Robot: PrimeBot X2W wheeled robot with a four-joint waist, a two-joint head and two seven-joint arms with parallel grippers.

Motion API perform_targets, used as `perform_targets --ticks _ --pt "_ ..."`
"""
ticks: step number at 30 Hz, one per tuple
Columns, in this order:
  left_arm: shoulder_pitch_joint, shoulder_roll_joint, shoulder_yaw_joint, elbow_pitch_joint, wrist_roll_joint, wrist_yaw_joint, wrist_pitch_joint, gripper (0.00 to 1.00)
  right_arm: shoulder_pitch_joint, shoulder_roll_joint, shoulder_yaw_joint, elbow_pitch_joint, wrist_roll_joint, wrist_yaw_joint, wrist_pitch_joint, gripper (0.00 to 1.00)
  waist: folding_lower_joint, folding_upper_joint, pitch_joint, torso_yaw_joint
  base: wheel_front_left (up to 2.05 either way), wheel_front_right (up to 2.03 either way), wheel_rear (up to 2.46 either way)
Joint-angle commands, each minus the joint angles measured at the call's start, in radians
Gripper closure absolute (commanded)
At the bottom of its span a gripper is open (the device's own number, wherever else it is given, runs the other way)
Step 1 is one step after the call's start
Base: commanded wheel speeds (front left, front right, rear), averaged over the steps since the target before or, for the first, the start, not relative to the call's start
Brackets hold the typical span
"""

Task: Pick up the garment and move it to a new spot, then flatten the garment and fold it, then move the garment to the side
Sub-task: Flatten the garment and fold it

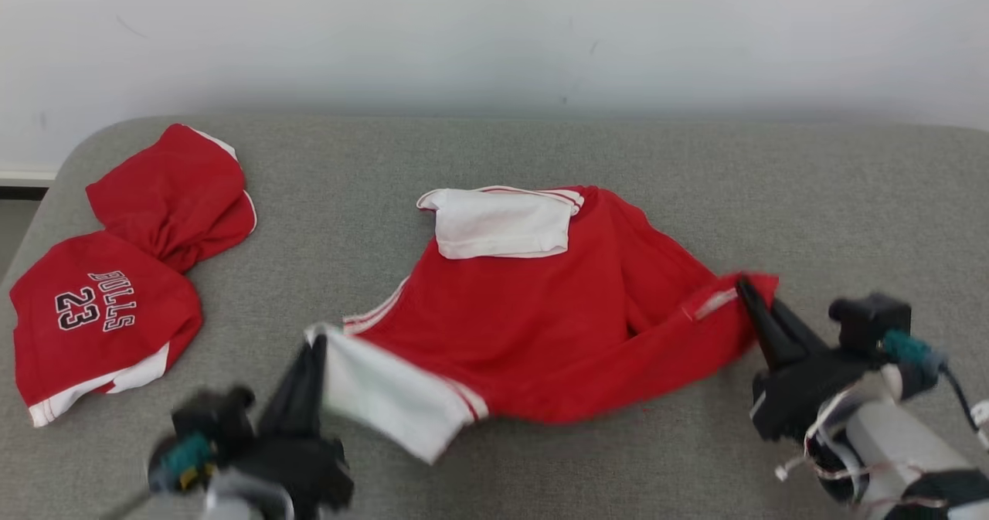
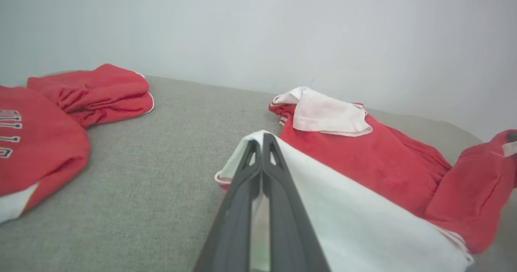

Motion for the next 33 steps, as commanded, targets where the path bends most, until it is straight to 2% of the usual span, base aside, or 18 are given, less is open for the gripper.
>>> perform_targets --ticks 1,8,12,16,25,33 --pt "-0.051 0.013 -0.002 -0.013 -0.012 -0.001 0.010 1.00 -0.031 -0.010 0.001 -0.015 0.015 -0.002 -0.005 1.00 0.0001 -0.0001 0.011 -0.004 0.00 0.00 0.00" --pt "-0.425 0.106 -0.026 -0.051 -0.128 -0.002 0.144 1.00 -0.268 -0.035 -0.008 -0.104 0.128 -0.002 0.061 1.00 0.0001 -0.0001 0.135 -0.037 0.00 0.00 0.00" --pt "-0.697 0.152 -0.016 -0.016 -0.182 -0.002 0.220 1.00 -0.465 -0.051 -0.033 -0.132 0.210 -0.002 0.134 1.00 0.0001 -0.0001 0.259 -0.061 0.00 0.00 0.00" --pt "-0.969 0.173 -0.002 0.059 -0.204 -0.002 0.267 1.00 -0.674 -0.064 -0.062 -0.136 0.276 -0.002 0.205 1.00 0.0001 -0.0001 0.380 -0.075 0.00 0.00 0.00" --pt "-1.493 0.163 0.018 0.298 -0.176 0.015 0.272 1.00 -1.098 -0.066 -0.075 -0.042 0.286 -0.002 0.305 1.00 0.0001 -0.0001 0.554 -0.100 0.00 0.00 0.00" --pt "-1.734 0.125 -0.035 0.457 -0.136 0.007 0.239 1.00 -1.335 -0.078 -0.035 0.084 0.220 -0.002 0.288 1.00 0.0001 -0.0001 0.618 -0.105 0.00 0.00 0.00"
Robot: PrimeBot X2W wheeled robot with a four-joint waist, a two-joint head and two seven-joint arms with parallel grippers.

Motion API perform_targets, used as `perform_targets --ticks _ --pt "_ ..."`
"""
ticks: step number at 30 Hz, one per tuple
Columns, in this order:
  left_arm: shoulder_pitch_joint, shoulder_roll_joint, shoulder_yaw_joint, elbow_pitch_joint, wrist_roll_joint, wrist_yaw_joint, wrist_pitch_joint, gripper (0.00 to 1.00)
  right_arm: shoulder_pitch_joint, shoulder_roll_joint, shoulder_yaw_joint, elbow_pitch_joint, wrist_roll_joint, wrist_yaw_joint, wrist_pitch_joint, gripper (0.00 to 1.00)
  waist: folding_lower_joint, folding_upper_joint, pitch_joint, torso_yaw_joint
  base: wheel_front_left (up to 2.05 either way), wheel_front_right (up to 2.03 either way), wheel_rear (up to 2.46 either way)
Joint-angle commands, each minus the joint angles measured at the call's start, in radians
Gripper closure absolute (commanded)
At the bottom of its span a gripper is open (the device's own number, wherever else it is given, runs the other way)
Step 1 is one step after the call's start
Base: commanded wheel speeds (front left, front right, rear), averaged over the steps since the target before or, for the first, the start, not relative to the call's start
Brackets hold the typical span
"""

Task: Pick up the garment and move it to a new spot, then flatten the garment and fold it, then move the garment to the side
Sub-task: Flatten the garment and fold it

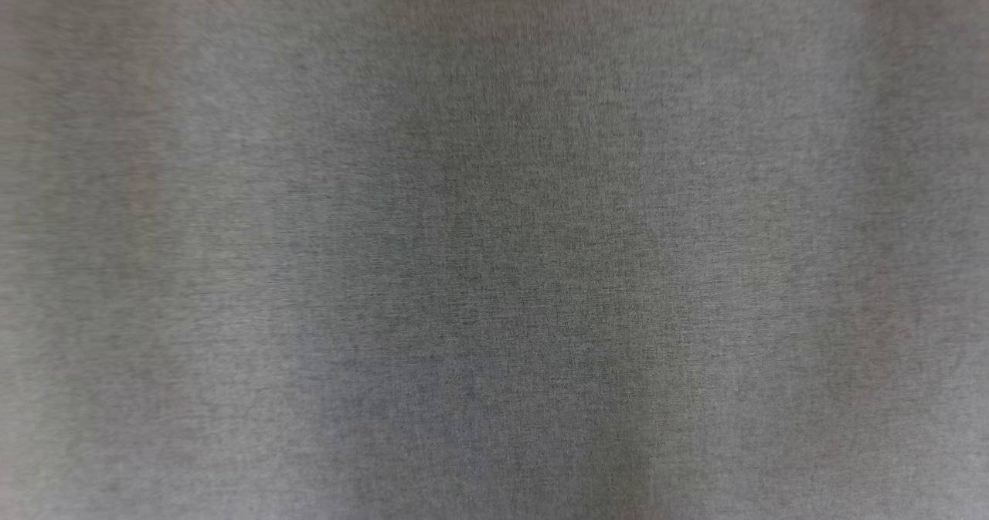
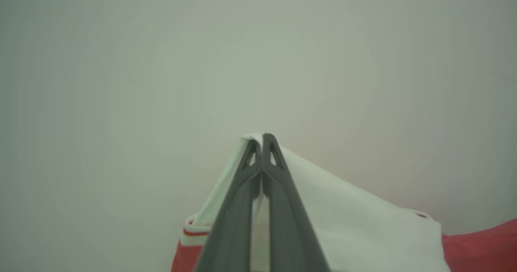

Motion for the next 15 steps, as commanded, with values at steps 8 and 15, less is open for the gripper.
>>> perform_targets --ticks 8,15 --pt "-0.109 -0.041 -0.036 0.101 0.003 -0.009 -0.058 1.00 -0.083 0.004 0.055 0.056 -0.004 -0.002 -0.039 1.00 -0.0005 -0.0004 0.066 -0.021 0.00 0.00 0.00" --pt "-0.108 -0.064 -0.082 0.141 -0.035 -0.010 -0.074 1.00 -0.064 -0.023 0.106 0.075 0.040 -0.002 -0.064 1.00 -0.0005 -0.0004 0.059 -0.030 0.00 0.00 0.00"
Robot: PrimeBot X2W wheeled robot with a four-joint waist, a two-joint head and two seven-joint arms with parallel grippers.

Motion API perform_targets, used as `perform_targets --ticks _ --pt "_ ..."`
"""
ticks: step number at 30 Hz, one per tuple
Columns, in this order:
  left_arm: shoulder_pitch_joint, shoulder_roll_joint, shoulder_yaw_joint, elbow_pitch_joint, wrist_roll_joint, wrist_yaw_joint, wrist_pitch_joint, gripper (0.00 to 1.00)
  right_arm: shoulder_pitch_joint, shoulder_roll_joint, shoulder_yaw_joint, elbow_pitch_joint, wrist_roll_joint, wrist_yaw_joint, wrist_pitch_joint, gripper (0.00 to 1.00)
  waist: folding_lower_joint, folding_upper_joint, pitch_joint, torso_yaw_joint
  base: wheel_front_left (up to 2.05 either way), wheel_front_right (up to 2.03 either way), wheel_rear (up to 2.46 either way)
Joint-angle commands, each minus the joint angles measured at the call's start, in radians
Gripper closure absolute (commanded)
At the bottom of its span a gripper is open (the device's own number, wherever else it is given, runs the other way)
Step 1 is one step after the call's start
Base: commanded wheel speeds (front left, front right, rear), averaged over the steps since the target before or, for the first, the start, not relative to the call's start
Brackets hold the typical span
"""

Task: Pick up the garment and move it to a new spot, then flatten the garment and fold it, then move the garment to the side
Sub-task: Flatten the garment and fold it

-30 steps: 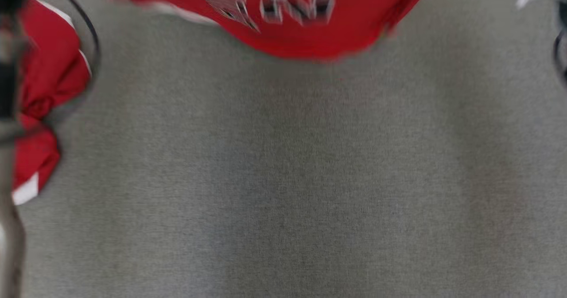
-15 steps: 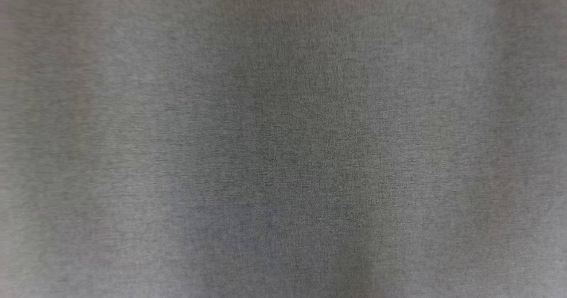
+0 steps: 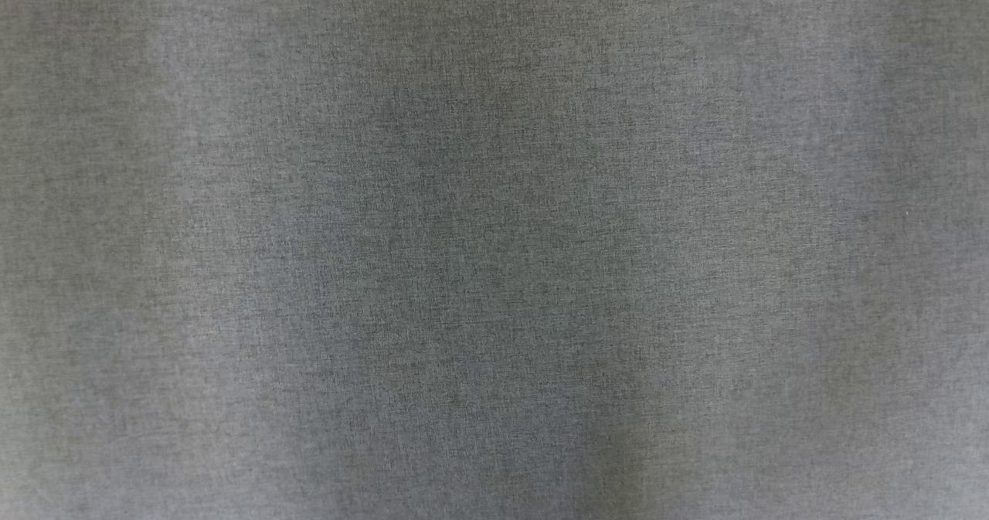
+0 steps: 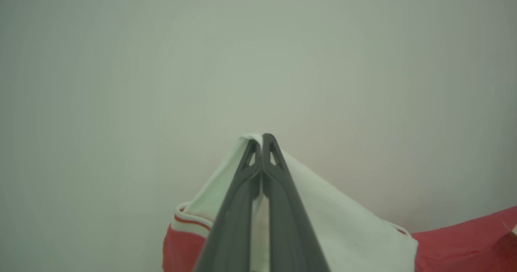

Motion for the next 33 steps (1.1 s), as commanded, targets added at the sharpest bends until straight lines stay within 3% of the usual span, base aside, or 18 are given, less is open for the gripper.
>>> perform_targets --ticks 1,8,12,17,22,26,30,33 --pt "0.009 -0.006 -0.009 -0.005 -0.020 -0.001 -0.010 1.00 0.016 -0.017 0.007 0.004 0.020 -0.002 -0.011 1.00 0.0000 -0.0001 -0.003 -0.001 0.00 0.00 0.00" --pt "0.182 0.011 -0.079 -0.105 -0.117 -0.001 -0.063 1.00 0.167 -0.060 0.079 -0.069 0.095 -0.002 -0.059 1.00 0.0000 -0.0001 -0.082 0.008 0.00 0.00 0.00" --pt "0.383 0.051 -0.105 -0.214 -0.182 -0.001 -0.098 1.00 0.332 -0.085 0.117 -0.168 0.166 -0.002 -0.107 1.00 0.0000 -0.0001 -0.157 0.007 0.00 0.00 0.00" --pt "0.684 0.116 -0.107 -0.402 -0.229 0.011 -0.124 1.00 0.584 -0.164 0.177 -0.306 0.204 -0.002 -0.157 1.00 0.0000 -0.0001 -0.254 0.012 0.00 0.00 0.00" --pt "1.033 0.185 -0.067 -0.654 -0.288 0.103 -0.130 1.00 0.848 -0.224 0.202 -0.417 0.245 -0.002 -0.193 1.00 0.0000 -0.0001 -0.329 0.008 0.00 0.00 0.00" --pt "1.318 0.231 -0.032 -0.871 -0.330 0.202 -0.135 1.00 1.019 -0.247 0.199 -0.487 0.257 -0.002 -0.213 1.00 0.0000 -0.0001 -0.367 -0.008 0.00 0.00 0.00" --pt "1.620 0.229 -0.003 -1.053 -0.375 0.296 -0.155 1.00 1.197 -0.256 0.183 -0.546 0.252 -0.002 -0.224 1.00 0.0000 -0.0001 -0.397 -0.009 0.00 0.00 0.00" --pt "1.755 0.207 -0.009 -1.095 -0.384 0.315 -0.167 1.00 1.291 -0.251 0.177 -0.565 0.259 -0.002 -0.223 1.00 0.0000 -0.0001 -0.418 -0.003 0.00 0.00 0.00"
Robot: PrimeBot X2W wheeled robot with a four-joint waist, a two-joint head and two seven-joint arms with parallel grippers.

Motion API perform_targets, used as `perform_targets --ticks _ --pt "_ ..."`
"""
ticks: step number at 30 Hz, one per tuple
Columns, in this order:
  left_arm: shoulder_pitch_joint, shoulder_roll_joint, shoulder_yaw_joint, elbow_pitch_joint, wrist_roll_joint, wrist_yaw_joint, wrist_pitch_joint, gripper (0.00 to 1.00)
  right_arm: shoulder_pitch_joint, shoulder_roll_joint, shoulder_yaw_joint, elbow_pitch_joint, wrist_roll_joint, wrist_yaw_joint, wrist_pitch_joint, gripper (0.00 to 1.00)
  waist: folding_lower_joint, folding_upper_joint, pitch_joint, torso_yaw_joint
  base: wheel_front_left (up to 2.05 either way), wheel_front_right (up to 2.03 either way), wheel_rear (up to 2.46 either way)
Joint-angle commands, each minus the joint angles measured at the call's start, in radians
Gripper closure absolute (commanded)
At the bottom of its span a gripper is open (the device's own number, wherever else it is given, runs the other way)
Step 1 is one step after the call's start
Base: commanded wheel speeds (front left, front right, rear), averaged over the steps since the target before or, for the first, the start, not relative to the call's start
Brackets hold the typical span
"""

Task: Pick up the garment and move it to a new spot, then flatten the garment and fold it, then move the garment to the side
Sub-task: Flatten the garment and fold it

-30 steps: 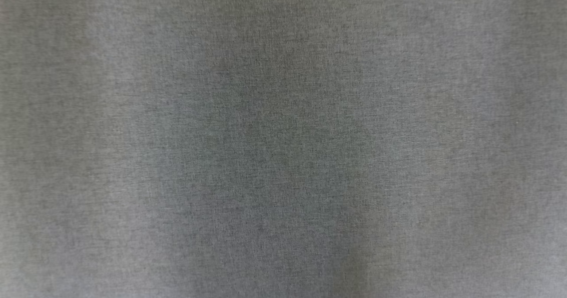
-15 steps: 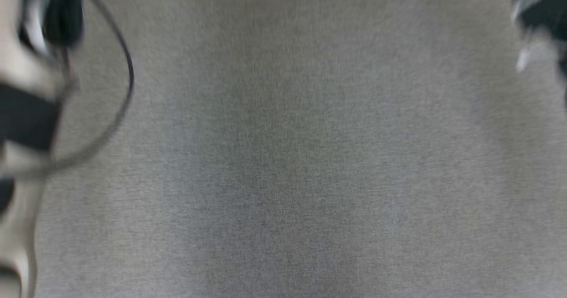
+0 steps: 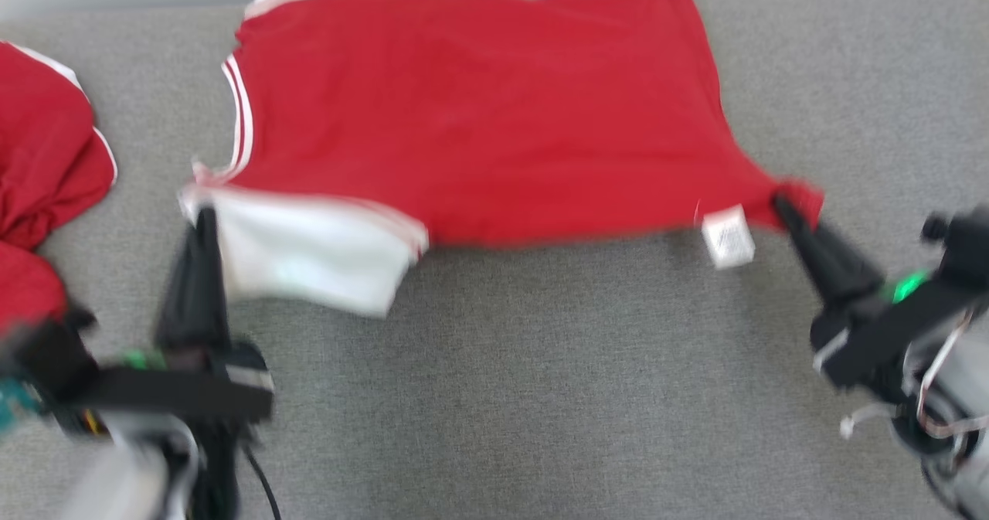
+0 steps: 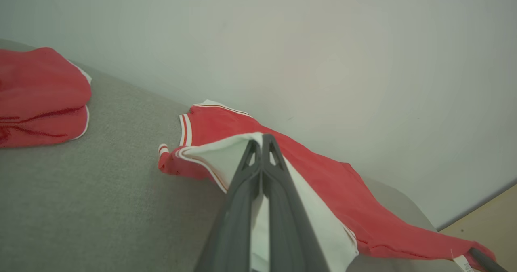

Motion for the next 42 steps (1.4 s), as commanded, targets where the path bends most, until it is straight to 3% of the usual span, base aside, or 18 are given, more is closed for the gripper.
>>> perform_targets --ticks 1,6,13,24,33,42 --pt "0.038 -0.013 0.001 -0.009 -0.005 0.006 -0.010 1.00 0.032 0.001 -0.004 -0.004 0.008 -0.002 -0.001 1.00 0.0004 0.0003 -0.027 0.002 0.00 0.00 0.00" --pt "0.195 -0.048 -0.004 -0.015 -0.007 0.015 -0.022 1.00 0.168 0.004 -0.034 -0.007 0.005 -0.002 -0.004 1.00 0.0004 0.0003 -0.073 0.028 0.00 0.00 0.00" --pt "0.357 -0.095 -0.024 0.018 -0.017 -0.005 -0.027 1.00 0.380 0.003 -0.093 0.000 0.004 -0.002 -0.011 1.00 0.0004 0.0003 -0.148 0.078 0.00 0.00 0.00" --pt "0.517 -0.115 -0.012 0.050 -0.041 -0.020 -0.021 1.00 0.603 0.021 -0.185 -0.004 -0.049 -0.002 0.042 1.00 0.0004 0.0003 -0.219 0.089 0.00 0.00 0.00" --pt "0.490 -0.132 -0.028 0.050 -0.039 -0.046 -0.018 1.00 0.640 0.087 -0.255 -0.053 -0.097 -0.002 0.109 1.00 0.0004 0.0003 -0.220 0.077 0.00 0.00 0.00" --pt "0.344 -0.113 -0.024 0.073 -0.037 -0.080 0.030 1.00 0.529 0.166 -0.319 -0.061 -0.077 -0.002 0.202 1.00 0.0004 0.0003 -0.197 0.047 0.00 0.00 0.00"
